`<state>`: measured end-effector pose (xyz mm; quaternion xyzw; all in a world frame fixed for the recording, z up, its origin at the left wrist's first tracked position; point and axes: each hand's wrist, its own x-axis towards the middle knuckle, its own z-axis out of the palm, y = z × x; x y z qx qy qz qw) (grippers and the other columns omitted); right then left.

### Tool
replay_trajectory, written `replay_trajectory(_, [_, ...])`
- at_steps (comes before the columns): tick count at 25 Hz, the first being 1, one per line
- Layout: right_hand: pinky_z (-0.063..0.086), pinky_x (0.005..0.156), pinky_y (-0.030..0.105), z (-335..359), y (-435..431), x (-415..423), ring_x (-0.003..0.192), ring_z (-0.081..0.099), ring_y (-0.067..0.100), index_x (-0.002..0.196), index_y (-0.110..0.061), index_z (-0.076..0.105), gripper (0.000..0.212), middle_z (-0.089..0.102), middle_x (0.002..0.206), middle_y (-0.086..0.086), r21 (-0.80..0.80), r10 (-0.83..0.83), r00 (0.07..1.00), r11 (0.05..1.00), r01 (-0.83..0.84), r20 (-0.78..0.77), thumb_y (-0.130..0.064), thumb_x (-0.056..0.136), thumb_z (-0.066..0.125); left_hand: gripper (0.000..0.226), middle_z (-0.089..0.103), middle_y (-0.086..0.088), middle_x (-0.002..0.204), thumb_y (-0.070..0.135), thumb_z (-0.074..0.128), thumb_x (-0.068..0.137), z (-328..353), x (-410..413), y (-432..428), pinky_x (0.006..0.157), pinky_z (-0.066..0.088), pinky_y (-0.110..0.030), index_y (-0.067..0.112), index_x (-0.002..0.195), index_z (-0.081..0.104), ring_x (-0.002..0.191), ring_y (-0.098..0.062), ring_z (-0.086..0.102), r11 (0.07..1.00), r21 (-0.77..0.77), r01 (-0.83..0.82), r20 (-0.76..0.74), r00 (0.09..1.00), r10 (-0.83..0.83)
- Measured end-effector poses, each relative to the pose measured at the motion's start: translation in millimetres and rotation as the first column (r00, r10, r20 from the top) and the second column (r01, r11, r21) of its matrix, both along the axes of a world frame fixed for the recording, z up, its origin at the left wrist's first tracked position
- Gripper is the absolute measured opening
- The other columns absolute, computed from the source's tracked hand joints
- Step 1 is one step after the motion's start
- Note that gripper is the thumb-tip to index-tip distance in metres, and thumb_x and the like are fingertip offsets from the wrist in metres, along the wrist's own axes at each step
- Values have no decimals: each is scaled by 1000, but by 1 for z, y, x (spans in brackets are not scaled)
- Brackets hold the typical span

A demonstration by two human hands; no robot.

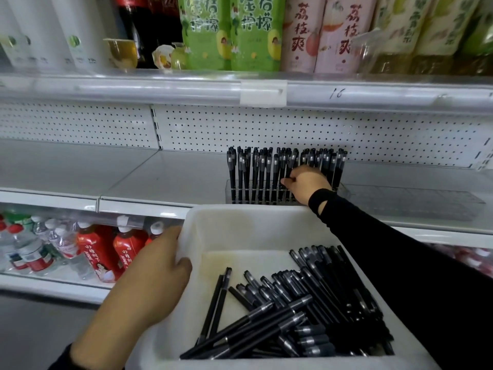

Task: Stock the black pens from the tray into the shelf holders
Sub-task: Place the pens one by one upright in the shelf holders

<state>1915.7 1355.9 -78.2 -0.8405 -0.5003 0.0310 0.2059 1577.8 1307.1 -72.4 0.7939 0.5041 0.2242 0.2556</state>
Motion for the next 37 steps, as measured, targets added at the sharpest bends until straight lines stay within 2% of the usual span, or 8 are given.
replay_trajectory(4, [50,71,30,5,3,-2,78,61,27,82,-10,60,34,59,75,5,-87,41,990,996,-30,135,-39,100,54,45,60,15,113,15,55,92,-5,-1,5,81,45,-29,30,134,51,99,-8,57,999,-9,32,40,999,-31])
replay_trajectory(9, [46,61,28,12,3,0,64,58,21,78,-11,61,38,61,74,5,-137,13,989,991,7,147,-46,94,63,38,57,28,98,14,58,94,-6,3,11,69,40,-13,37,124,55,89,5,55,999,14,50,107,993,-51])
replay_trajectory(19, [54,63,29,57,-60,-49,58,61,16,75,-17,67,34,64,62,1,175,131,967,970,-170,217,-43,95,61,27,71,17,102,29,56,97,-14,0,10,74,50,-25,43,120,61,93,-1,65,998,-47,41,254,967,-28])
replay_trajectory(22, [49,64,25,65,-99,-76,69,67,14,80,-16,71,36,70,73,0,-164,317,938,942,-294,139,-48,93,62,27,72,17,101,29,56,97,-18,-6,10,74,50,-25,44,119,61,93,-1,67,998,-53,33,255,967,-19])
replay_trajectory(24, [49,63,25,50,-118,-88,74,70,16,84,-15,74,43,73,77,0,-491,376,925,818,-298,65,-56,89,64,27,70,19,101,29,55,98,-18,-7,7,72,46,-19,46,118,58,92,1,65,998,-49,26,269,963,-12])
replay_trajectory(27, [52,61,26,20,-125,-96,74,72,20,84,-12,74,49,75,78,3,-636,398,917,702,-321,-24,-61,79,72,27,69,19,97,29,55,98,-15,-3,4,69,45,-19,48,116,57,88,1,64,999,-29,34,262,965,-25])
replay_trajectory(33, [49,61,24,10,-123,-94,74,66,17,80,-15,71,31,72,80,0,-491,351,928,790,-366,-127,-45,83,74,28,70,21,95,24,57,97,-12,-3,4,70,48,-21,45,115,60,87,2,65,999,-27,28,274,962,-20])
replay_trajectory(37, [44,52,21,25,-122,-87,53,57,4,80,-18,68,26,66,69,-6,-164,284,890,919,-359,-358,-43,89,70,29,71,19,98,25,58,96,-14,-3,4,74,52,-28,44,118,61,89,-1,66,1000,-13,28,256,966,-24])
